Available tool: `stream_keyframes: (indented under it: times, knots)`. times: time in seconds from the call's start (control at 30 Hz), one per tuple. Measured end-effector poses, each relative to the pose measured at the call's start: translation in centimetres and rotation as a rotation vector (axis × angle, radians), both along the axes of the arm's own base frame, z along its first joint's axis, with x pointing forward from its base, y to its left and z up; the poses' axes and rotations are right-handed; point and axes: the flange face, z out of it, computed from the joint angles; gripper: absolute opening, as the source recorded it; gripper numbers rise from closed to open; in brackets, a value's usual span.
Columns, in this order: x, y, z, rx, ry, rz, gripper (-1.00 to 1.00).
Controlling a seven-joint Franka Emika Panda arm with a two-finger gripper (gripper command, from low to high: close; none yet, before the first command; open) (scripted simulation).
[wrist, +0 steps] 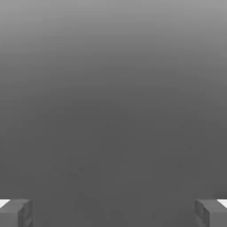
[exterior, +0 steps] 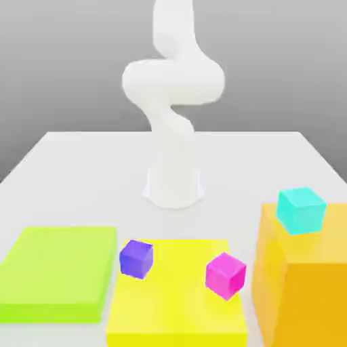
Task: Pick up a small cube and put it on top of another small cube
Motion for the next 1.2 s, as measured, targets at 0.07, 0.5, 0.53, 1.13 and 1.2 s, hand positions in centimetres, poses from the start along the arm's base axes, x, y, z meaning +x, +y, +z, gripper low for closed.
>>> stream_keyframes:
  times: [0.07,0.5,0.53,1.13,1.2]
  knots:
    - [2.5,-1.5,-1.9,0.014,0.046,-0.043,0.0]
    - [14.0,-13.5,-17.7,0.114,0.319,-0.318,0.0]
    - [14.5,-14.6,-19.2,0.124,0.34,-0.341,0.0]
    - [13.4,-31.7,-49.7,0.304,0.688,-0.718,0.0]
    - [13.2,-32.0,-53.1,0.308,0.695,-0.726,0.0]
